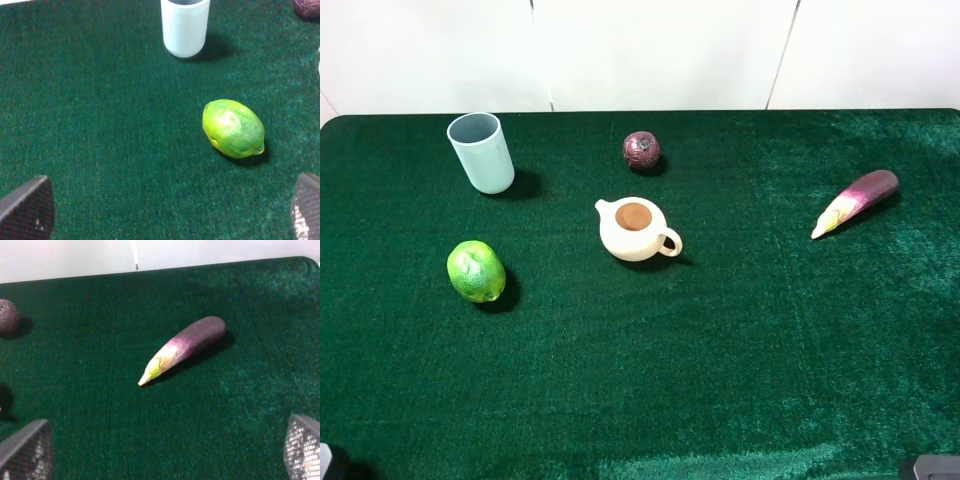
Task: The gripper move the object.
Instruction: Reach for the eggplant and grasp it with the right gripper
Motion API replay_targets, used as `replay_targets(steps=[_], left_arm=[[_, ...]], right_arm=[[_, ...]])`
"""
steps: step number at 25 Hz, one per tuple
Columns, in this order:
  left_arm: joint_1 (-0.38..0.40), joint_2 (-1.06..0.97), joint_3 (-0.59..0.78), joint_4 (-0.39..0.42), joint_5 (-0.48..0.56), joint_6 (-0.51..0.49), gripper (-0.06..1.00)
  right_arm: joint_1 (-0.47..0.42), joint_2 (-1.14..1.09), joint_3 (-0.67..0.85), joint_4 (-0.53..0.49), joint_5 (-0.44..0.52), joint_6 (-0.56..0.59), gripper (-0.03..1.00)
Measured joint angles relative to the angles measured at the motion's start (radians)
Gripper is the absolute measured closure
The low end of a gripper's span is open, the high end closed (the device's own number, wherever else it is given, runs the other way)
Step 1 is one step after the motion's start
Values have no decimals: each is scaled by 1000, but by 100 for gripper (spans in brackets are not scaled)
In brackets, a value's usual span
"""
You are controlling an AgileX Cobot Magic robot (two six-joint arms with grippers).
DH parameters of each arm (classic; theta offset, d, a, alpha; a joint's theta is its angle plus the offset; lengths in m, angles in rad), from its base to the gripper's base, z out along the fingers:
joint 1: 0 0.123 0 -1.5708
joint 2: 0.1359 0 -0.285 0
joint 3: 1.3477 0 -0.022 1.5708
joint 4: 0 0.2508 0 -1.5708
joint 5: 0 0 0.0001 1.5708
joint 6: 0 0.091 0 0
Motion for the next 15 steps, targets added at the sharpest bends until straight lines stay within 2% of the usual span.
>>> replay_targets(steps=[15], left_arm=[[0, 0, 0, 0, 0, 0, -1]], right_arm=[[0, 0, 0, 0, 0, 0, 28]])
